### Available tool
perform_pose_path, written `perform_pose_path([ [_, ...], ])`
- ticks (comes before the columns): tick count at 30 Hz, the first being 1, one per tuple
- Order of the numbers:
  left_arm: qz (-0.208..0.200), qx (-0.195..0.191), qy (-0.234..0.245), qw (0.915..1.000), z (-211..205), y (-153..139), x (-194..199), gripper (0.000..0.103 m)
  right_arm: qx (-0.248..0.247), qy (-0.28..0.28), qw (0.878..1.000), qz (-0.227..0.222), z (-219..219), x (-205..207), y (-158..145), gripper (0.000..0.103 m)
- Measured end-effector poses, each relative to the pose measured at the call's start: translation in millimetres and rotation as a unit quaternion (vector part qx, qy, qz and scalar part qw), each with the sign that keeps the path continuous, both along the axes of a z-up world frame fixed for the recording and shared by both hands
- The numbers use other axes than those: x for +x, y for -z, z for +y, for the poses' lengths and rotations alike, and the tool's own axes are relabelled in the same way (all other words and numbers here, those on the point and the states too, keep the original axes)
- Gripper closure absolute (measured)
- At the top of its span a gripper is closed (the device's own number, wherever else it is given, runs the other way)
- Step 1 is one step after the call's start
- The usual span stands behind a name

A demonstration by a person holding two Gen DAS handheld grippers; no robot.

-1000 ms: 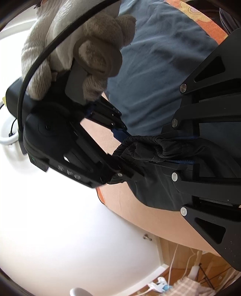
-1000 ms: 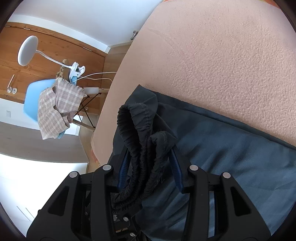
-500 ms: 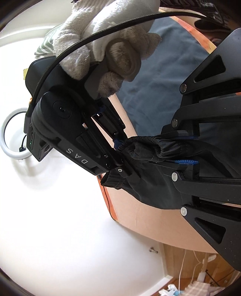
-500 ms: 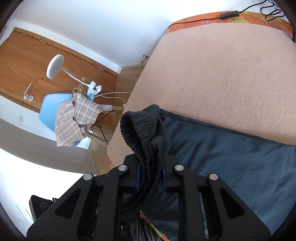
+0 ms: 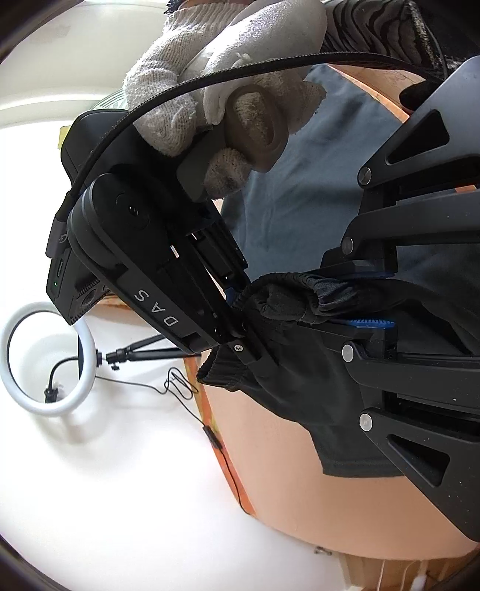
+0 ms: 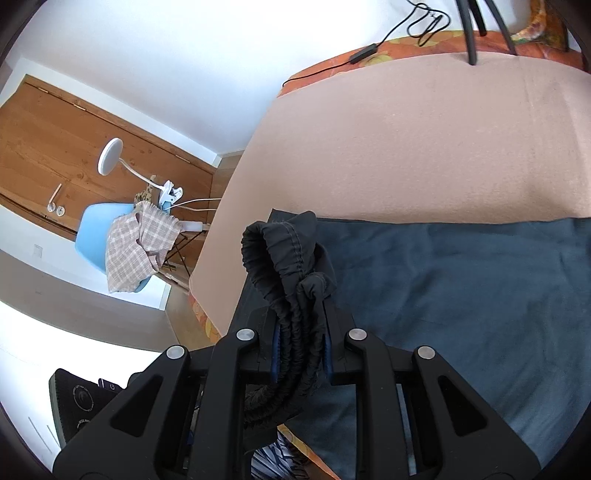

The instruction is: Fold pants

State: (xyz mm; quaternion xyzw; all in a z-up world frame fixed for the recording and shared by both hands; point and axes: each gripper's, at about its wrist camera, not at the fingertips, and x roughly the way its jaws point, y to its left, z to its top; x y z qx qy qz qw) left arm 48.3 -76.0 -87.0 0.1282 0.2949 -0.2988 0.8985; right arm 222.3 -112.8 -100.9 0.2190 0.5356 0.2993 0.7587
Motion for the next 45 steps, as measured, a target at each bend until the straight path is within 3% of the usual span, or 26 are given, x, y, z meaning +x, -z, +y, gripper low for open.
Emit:
perform_pose_path([
  [22, 0.018, -0.055, 0.073, 0.9957, -110, 1, -33, 0.090, -0.032, 0.074, 0.997, -0.016, -152, -70, -11, 0.085],
  [32, 0.036, -0.053, 0.130, 0.9894, -174, 8, -34, 0.089, -0.042, 0.123, 0.992, -0.005, -224, -103, -1, 0.085],
  [35, 0.045, -0.057, 0.147, 0.9866, -185, 8, -32, 0.082, -0.037, 0.141, 0.989, -0.003, -247, -111, 3, 0.085],
  [39, 0.064, -0.077, 0.150, 0.9837, -174, 3, -33, 0.058, -0.032, 0.160, 0.987, -0.001, -274, -124, 8, 0.085],
  [45, 0.083, -0.113, 0.076, 0.9872, -114, -6, -16, 0.052, -0.028, 0.184, 0.982, 0.008, -309, -141, 20, 0.085],
])
